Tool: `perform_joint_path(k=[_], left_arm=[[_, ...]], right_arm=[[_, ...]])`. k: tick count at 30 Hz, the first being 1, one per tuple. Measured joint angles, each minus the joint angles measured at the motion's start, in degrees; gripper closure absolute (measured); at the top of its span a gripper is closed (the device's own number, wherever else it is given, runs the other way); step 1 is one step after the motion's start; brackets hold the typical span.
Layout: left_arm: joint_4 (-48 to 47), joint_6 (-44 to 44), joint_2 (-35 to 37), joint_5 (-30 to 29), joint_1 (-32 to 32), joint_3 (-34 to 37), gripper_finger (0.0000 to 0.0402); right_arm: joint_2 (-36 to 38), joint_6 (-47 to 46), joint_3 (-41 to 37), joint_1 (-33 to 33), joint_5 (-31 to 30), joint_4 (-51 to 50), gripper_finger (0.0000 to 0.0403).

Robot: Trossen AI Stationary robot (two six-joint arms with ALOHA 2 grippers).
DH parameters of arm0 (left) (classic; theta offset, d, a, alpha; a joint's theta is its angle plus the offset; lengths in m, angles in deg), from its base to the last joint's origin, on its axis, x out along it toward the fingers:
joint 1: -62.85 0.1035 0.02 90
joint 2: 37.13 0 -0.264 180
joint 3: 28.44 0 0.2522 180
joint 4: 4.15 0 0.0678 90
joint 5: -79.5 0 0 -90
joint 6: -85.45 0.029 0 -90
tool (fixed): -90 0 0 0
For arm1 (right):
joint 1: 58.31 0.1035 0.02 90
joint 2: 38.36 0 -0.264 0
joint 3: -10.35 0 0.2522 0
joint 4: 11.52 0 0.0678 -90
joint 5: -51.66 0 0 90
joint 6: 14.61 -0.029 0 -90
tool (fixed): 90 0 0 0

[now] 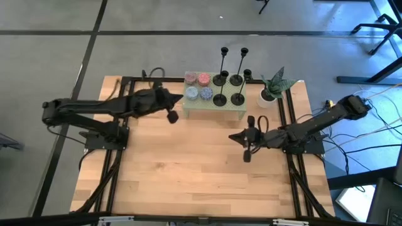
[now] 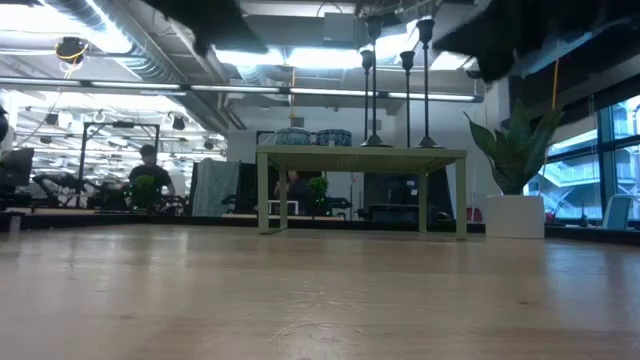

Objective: Pick & Place candle stick holders
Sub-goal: Return to Home Position

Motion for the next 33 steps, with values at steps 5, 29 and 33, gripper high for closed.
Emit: perform_joint_path(k=[5,29,33], left_arm=[[-5.37,1.3,8.43,-0.66,-5.83,0.35,0.04],[14.79,8.19,33.59,-2.11,-12.54,25.64,0.04],[6.98,5.82,38.71,0.27,-12.54,25.64,0.0398]], right_arm=[[10.24,5.31,0.02,-0.11,12.4,-2.93,0.0387],[38.49,11.14,-10.95,-15.23,34.25,-15.66,0.0387],[44.09,11.13,-13.71,-17.51,37.82,-15.66,0.0387]])
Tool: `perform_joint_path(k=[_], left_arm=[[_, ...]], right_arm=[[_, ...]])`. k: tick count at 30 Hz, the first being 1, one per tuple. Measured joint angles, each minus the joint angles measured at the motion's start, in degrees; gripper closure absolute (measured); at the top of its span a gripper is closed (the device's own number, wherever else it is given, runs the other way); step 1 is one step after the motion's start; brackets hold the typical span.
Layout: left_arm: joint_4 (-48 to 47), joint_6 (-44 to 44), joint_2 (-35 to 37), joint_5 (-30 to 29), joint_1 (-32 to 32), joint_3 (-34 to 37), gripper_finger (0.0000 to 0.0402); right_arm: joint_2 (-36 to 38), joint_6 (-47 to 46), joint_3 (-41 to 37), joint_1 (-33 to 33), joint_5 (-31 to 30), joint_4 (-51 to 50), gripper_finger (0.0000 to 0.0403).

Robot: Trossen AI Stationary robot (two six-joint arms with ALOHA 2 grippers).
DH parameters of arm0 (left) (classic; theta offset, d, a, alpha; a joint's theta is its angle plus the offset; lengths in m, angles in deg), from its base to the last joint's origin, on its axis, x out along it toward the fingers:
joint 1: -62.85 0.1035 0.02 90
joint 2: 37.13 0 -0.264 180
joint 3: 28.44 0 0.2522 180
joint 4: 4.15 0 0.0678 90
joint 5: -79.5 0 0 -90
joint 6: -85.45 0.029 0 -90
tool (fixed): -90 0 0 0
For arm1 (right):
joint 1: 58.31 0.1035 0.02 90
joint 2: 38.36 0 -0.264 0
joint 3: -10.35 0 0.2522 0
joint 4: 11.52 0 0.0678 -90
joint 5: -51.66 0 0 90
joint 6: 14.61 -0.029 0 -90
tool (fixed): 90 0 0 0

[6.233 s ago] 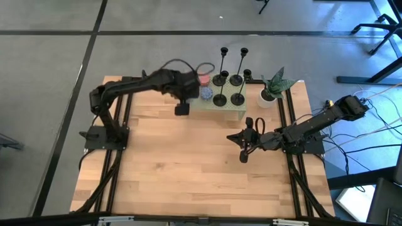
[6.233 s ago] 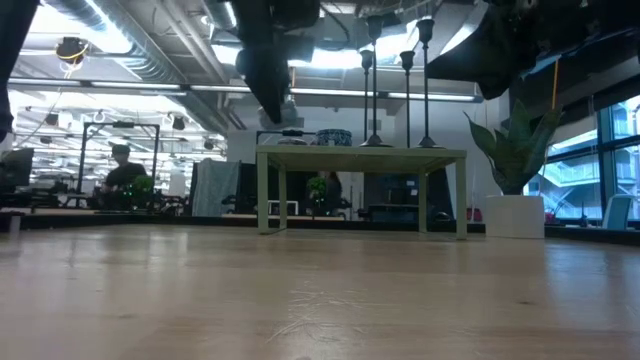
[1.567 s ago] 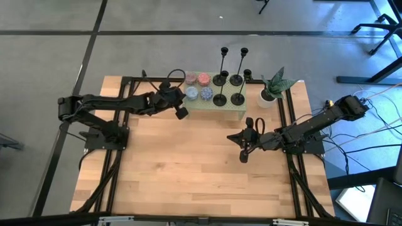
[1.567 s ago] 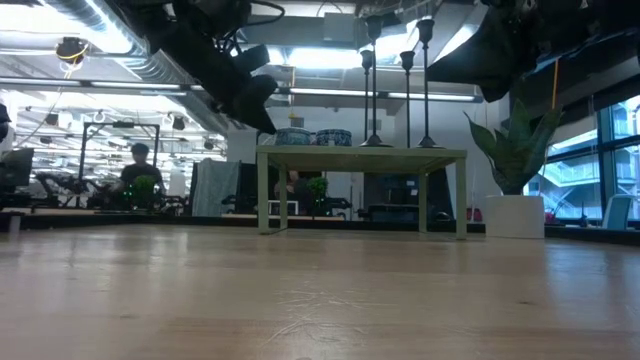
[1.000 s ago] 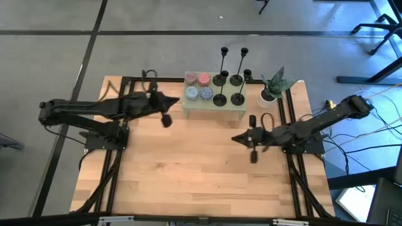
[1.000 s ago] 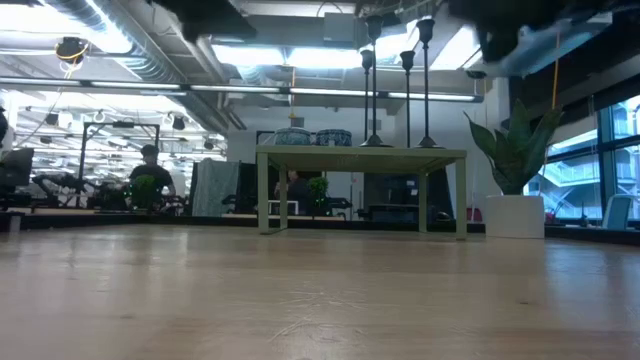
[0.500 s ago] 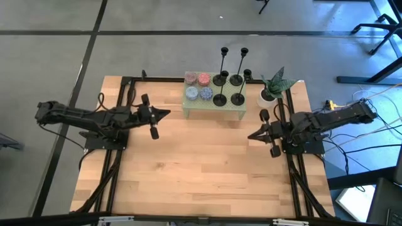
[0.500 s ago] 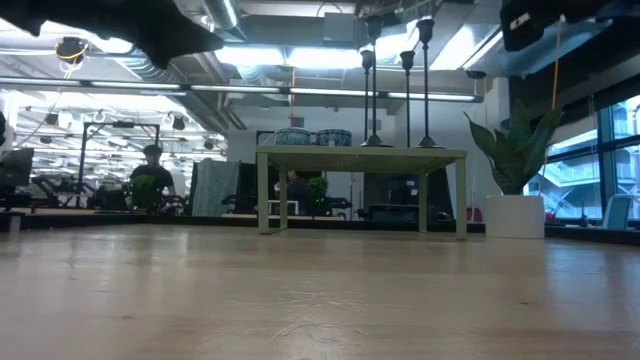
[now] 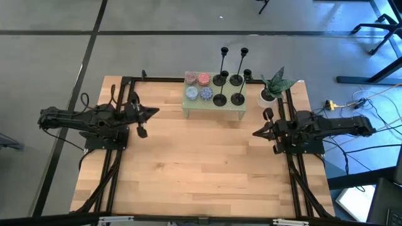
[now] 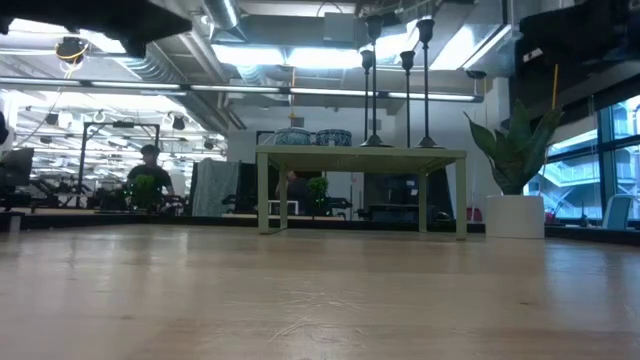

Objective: Pick & Place candle stick holders
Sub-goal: Return to Home Position

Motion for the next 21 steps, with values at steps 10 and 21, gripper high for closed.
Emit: perform_joint_path(k=[10,21], left_arm=[[-2.08,3.2,3.36,6.23,-0.04,1.56,0.0396],[15.43,7.14,9.47,8.02,-0.04,14.74,0.0397]], right_arm=[[10.38,-0.21,-6.61,-1.86,1.3,0.25,0.0387],[17.66,-0.08,-9.37,-1.86,3.45,-2.67,0.0387]])
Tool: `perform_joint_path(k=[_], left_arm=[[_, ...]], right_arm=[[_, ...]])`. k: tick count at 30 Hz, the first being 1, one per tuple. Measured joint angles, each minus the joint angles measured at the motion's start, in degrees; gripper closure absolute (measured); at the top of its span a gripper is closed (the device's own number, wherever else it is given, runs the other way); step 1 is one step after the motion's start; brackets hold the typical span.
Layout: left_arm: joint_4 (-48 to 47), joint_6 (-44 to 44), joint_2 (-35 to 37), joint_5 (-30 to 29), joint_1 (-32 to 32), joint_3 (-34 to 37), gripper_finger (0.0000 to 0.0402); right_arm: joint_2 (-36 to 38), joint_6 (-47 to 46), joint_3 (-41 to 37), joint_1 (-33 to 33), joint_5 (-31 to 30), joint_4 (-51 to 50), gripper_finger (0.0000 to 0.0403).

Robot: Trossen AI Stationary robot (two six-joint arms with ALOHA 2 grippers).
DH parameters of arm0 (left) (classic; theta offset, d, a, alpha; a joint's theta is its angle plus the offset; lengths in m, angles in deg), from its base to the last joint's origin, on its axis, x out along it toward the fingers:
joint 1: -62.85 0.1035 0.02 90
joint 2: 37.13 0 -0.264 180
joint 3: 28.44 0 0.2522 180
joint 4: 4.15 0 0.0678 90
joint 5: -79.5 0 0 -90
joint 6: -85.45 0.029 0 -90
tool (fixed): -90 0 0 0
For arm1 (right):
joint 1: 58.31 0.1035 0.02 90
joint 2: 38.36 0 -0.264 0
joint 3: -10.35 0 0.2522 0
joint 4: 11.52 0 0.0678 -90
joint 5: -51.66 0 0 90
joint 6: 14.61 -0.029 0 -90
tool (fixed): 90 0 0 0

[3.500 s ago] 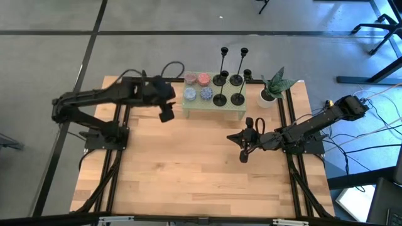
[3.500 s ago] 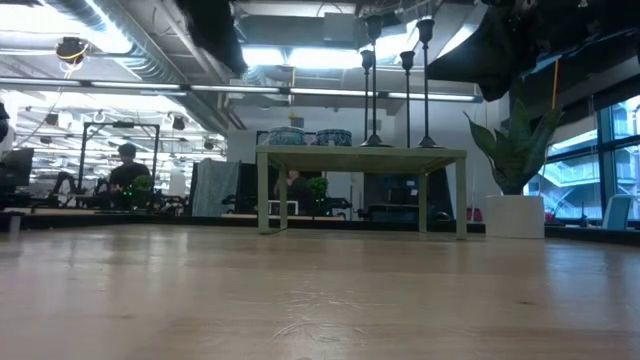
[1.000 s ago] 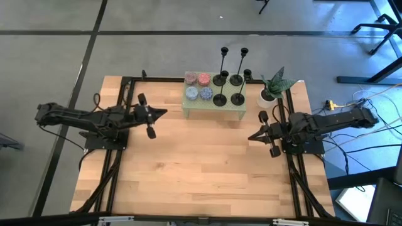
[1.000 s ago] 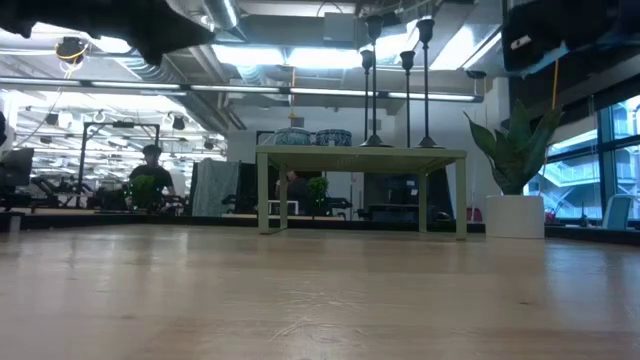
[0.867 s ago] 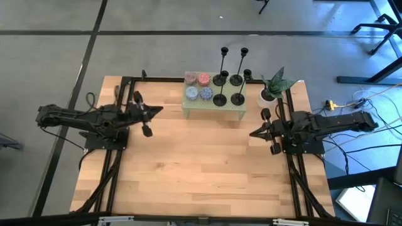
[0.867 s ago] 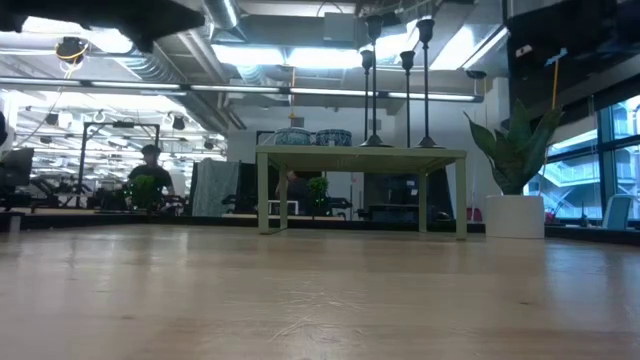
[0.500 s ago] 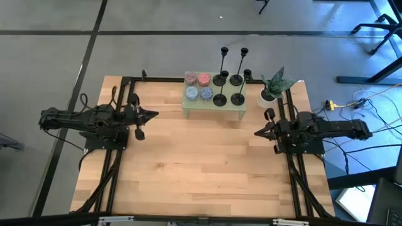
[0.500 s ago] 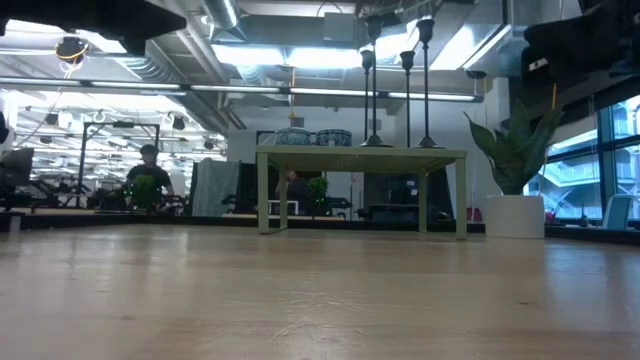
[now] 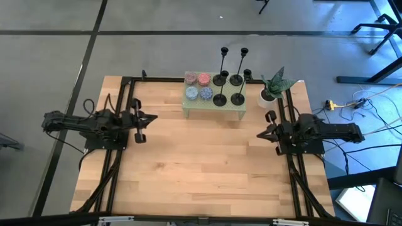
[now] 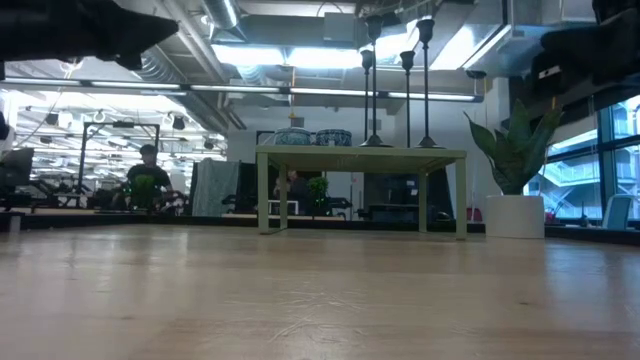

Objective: Pick & Place candle stick holders
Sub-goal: Return to Home Position

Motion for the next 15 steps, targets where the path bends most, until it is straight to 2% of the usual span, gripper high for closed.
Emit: perform_joint_path(k=[5,8,10,15], left_arm=[[-6.14,1.39,6.09,-0.15,0.0,-0.01,0.04],[-11.33,-1.19,9.86,0.07,0.0,0.39,0.0399],[-11.73,-1.54,12.27,0.58,0.0,1.88,0.0397],[-6.01,-0.4,12.26,1.14,0.07,5.63,0.0399]], right_arm=[[0.26,1.49,0.02,0.0,0.15,-1.6,0.0387],[0.26,1.47,0.0,0.0,-0.04,-2.7,0.0387],[0.26,1.94,0.0,0.0,-0.07,-2.61,0.0387],[0.26,1.88,0.0,0.0,-0.23,-2.64,0.0387]])
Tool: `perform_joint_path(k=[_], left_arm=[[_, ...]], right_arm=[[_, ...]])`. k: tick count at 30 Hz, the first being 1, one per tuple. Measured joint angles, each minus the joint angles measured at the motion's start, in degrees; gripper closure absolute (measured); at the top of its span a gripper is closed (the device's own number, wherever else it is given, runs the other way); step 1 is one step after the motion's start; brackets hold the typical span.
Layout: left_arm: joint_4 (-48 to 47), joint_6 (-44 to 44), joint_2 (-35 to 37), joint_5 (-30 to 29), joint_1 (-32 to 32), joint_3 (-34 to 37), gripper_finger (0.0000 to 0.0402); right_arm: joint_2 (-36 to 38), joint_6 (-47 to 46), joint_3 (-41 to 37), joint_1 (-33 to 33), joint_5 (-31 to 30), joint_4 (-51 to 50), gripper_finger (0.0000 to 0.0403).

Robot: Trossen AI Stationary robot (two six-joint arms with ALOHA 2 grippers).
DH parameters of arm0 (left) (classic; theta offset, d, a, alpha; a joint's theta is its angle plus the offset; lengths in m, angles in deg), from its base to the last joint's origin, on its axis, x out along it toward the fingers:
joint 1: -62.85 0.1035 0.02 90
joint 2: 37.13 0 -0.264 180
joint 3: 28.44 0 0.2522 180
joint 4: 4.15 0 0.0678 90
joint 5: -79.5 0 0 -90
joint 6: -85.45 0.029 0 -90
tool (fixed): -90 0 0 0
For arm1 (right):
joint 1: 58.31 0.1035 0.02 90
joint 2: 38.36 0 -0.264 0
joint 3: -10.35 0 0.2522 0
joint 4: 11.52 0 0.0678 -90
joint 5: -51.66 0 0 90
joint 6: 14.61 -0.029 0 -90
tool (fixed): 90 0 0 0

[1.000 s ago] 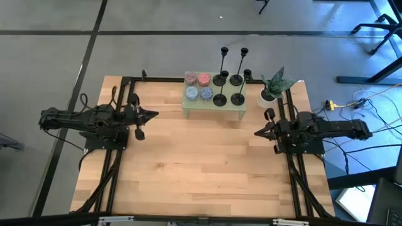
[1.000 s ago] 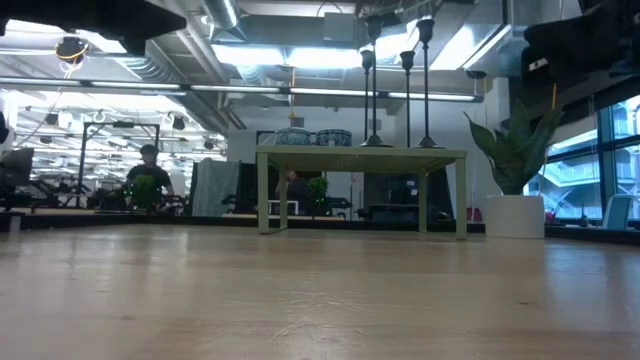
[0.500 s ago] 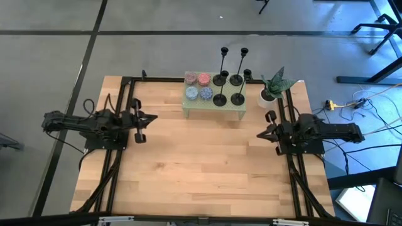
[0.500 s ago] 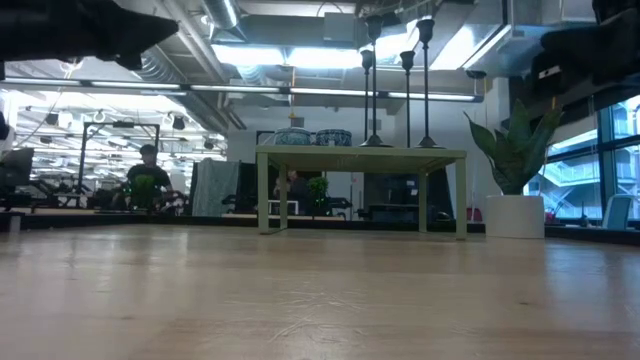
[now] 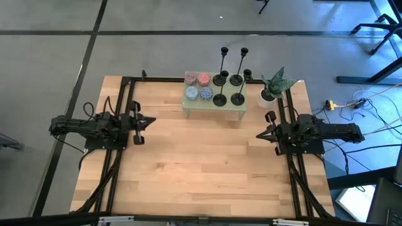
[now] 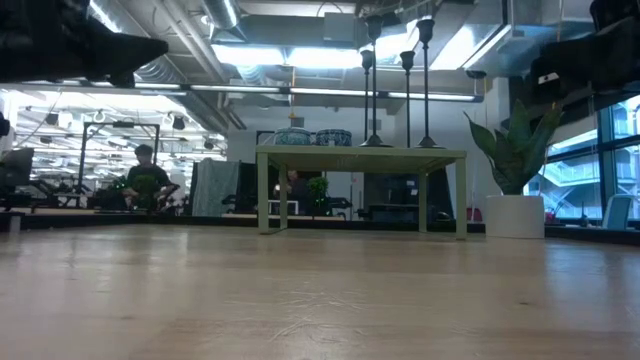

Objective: Pick & Place candle stick holders
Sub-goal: Return to Home Position

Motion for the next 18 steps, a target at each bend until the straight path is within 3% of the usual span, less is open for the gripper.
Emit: perform_joint_path(k=[10,18], left_arm=[[-1.75,-0.5,0.03,-0.39,0.0,-0.05,0.0397],[-5.06,-0.5,0.05,-6.92,0.0,-0.05,0.0399]], right_arm=[[-0.02,-1.3,0.0,0.0,-0.02,0.17,0.0387],[-0.04,-2.0,0.0,0.0,-0.01,0.84,0.0387]])
